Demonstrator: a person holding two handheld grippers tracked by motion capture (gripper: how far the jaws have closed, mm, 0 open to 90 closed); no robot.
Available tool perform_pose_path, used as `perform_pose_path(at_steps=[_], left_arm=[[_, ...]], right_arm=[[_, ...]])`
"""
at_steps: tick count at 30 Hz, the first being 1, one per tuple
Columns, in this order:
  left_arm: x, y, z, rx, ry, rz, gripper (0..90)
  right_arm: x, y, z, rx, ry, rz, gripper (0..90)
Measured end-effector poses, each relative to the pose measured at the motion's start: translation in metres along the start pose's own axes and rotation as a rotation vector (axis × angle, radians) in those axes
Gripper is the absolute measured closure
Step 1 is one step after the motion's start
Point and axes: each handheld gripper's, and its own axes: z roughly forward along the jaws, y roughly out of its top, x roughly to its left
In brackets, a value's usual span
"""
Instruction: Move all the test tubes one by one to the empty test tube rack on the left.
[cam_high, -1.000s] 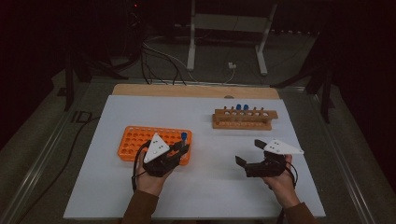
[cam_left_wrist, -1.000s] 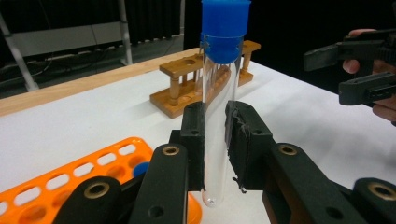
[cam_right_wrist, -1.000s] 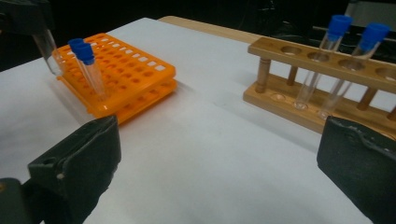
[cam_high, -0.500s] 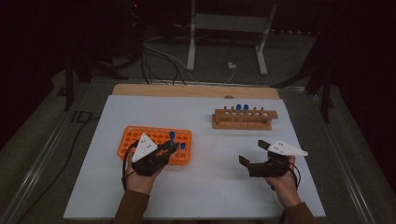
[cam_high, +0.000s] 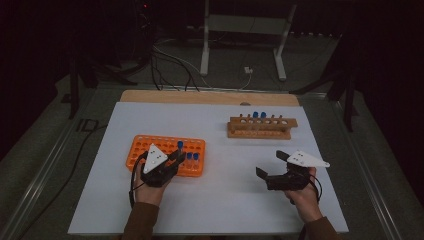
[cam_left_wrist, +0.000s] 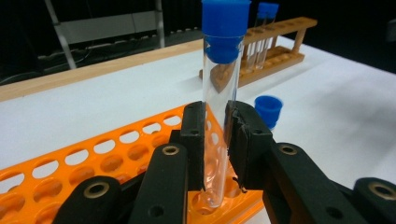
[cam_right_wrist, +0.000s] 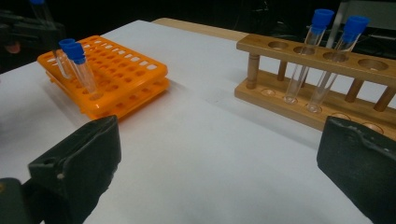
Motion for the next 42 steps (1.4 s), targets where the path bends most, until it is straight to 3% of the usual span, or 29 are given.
perform_pose_path(at_steps=[7, 13, 18, 35, 42], left_arm=[[0.001, -0.008, 0.008, 0.033, 0.004, 0.002, 76.6], [0.002, -0.018, 0.021, 0.178, 0.017, 0.013, 76.7], [-0.002, -0.017, 0.023, 0.229, 0.025, 0.051, 77.7], [0.000, -0.017, 0.018, 0.247, 0.003, 0.020, 76.2], [0.002, -0.015, 0.015, 0.249, -0.006, 0.012, 63.7]], right_arm=[[0.001, 0.000, 0.001, 0.006, 0.003, 0.002, 0.0], [0.001, -0.001, 0.002, 0.011, 0.006, 0.000, 0.0], [0.001, -0.002, 0.002, 0.014, 0.008, 0.001, 0.0], [0.002, -0.003, 0.004, 0.027, 0.017, 0.002, 0.0], [0.002, -0.003, 0.005, 0.031, 0.019, 0.000, 0.0]])
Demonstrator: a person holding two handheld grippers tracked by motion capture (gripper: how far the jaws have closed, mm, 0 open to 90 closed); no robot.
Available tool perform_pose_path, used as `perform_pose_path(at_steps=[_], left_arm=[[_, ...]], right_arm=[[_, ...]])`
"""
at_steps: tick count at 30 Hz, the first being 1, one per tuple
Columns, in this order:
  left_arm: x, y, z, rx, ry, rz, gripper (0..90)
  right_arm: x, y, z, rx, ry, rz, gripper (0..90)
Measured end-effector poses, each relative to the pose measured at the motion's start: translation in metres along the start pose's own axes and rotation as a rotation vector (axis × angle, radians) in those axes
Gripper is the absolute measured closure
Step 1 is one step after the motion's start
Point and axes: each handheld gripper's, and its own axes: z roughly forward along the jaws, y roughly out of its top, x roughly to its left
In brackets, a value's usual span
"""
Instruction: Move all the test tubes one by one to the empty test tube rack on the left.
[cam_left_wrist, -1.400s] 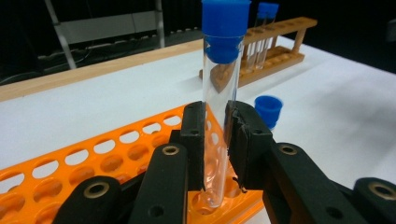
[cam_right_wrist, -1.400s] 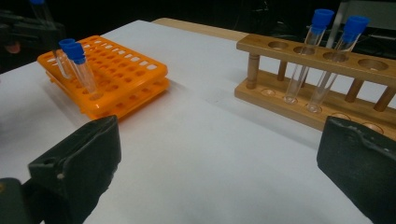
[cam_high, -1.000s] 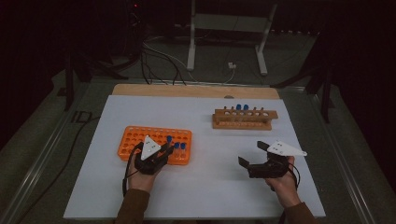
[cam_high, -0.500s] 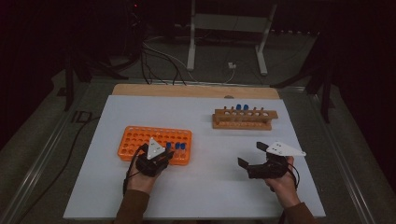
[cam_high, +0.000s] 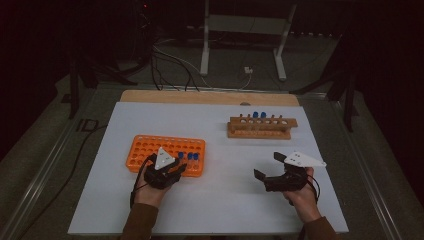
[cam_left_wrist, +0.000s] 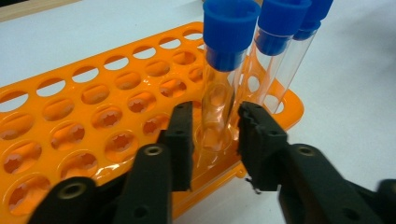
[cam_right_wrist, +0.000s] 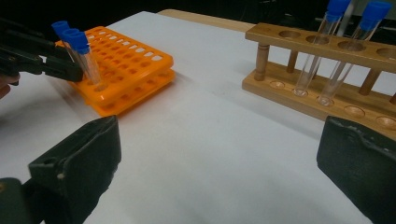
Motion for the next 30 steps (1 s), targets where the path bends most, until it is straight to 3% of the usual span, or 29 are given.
perform_pose_path(at_steps=[2, 7, 13, 18, 30], left_arm=[[0.001, 0.001, -0.003, -0.008, 0.000, -0.010, 57.4], [0.006, -0.001, -0.010, -0.055, -0.001, -0.050, 31.3], [0.017, -0.005, -0.021, -0.121, -0.014, -0.106, 17.0], [0.022, -0.004, -0.028, -0.156, 0.009, -0.127, 2.2], [0.022, -0.004, -0.036, -0.214, 0.008, -0.150, 0.4]], right_arm=[[0.000, 0.000, 0.000, -0.002, 0.000, 0.001, 0.0], [-0.001, 0.001, -0.001, -0.007, -0.004, 0.007, 0.0], [-0.001, 0.003, 0.000, -0.011, -0.007, 0.001, 0.0], [-0.002, 0.009, 0.001, -0.015, -0.021, -0.001, 0.0], [-0.019, 0.035, 0.014, -0.006, -0.076, -0.001, 0.0]])
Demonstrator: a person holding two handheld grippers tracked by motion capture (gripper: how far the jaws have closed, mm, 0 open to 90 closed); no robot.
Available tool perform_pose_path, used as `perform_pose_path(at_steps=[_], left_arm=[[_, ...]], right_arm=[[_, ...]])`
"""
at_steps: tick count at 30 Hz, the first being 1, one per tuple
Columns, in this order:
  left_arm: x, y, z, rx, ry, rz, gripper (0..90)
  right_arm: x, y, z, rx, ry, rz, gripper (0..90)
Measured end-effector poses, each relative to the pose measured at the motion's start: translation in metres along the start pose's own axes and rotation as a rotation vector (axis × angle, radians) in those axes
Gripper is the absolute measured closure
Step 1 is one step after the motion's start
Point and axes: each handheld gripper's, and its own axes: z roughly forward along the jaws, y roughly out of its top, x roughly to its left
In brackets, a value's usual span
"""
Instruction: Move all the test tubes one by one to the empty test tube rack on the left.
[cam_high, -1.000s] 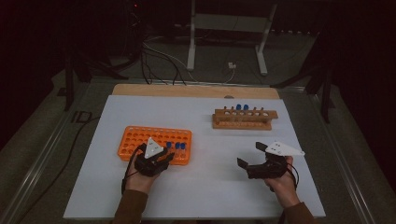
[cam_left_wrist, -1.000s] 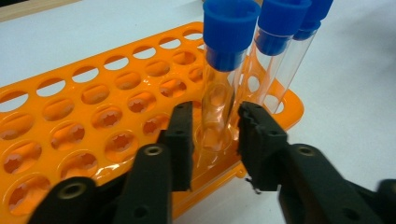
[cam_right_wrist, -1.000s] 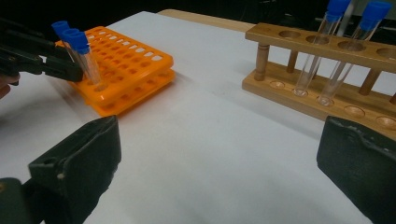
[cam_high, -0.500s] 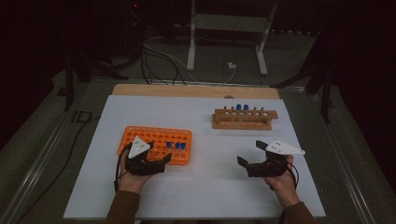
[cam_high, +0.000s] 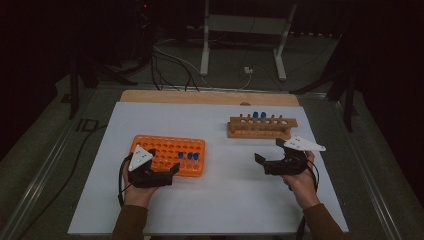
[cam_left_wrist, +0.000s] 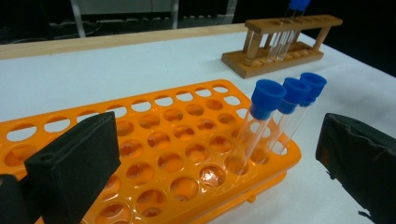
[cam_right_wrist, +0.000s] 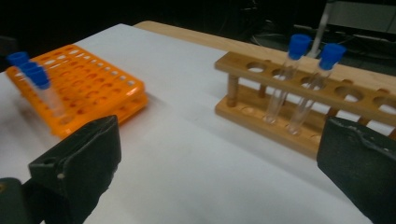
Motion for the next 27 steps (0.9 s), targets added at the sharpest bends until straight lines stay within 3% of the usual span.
perform_pose_path(at_steps=[9, 17, 27], left_arm=[[0.000, 0.001, -0.001, -0.010, -0.004, -0.006, 0.4], [-0.002, 0.001, 0.001, -0.007, -0.008, -0.003, 0.5], [-0.007, 0.000, 0.005, 0.001, -0.007, 0.003, 0.5]], right_arm=[[-0.023, 0.020, 0.014, 0.010, -0.070, 0.007, 1.3], [-0.047, 0.031, 0.031, 0.040, -0.123, 0.043, 4.9], [-0.056, 0.040, 0.058, 0.075, -0.148, 0.038, 14.4]])
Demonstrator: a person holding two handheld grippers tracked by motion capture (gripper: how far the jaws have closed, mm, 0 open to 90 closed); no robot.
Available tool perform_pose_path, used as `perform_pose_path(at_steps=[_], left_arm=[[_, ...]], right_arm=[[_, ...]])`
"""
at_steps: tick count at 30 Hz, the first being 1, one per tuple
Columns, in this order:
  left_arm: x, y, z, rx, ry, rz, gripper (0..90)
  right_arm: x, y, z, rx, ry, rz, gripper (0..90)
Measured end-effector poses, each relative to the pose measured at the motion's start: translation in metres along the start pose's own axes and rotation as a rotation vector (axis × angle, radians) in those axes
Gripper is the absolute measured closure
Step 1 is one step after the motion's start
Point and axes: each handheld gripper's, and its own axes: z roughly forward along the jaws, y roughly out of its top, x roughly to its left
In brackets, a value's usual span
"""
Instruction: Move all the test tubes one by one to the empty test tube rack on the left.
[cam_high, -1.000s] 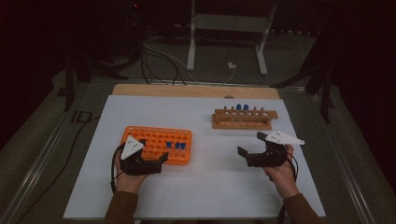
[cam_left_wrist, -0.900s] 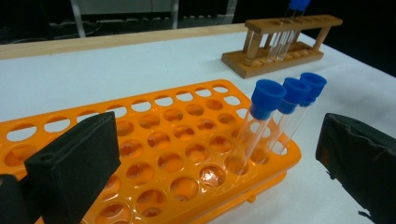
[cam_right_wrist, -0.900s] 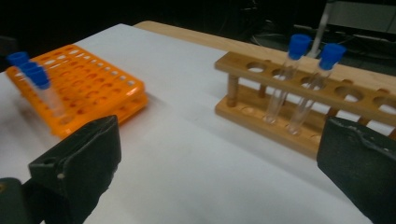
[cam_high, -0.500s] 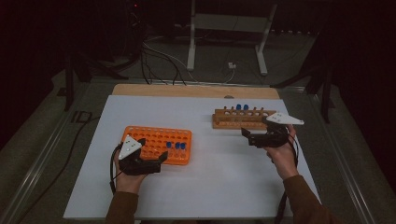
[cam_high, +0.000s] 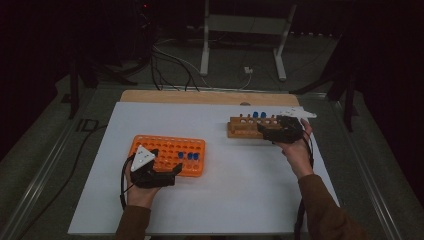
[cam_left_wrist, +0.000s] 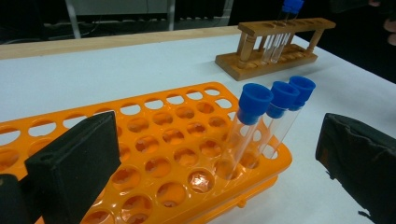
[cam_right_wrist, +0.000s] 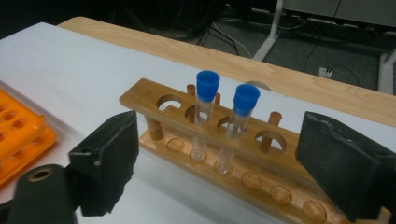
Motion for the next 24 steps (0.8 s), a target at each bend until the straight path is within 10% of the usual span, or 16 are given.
perform_pose_path(at_steps=[11, 24], left_arm=[[0.000, -0.001, 0.001, 0.004, -0.011, -0.012, 0.5], [0.000, -0.001, 0.001, 0.011, -0.019, -0.014, 0.5]], right_arm=[[-0.011, -0.006, 0.030, 0.013, -0.049, 0.057, 55.5], [-0.013, -0.008, 0.046, 0.006, -0.065, 0.077, 71.4]])
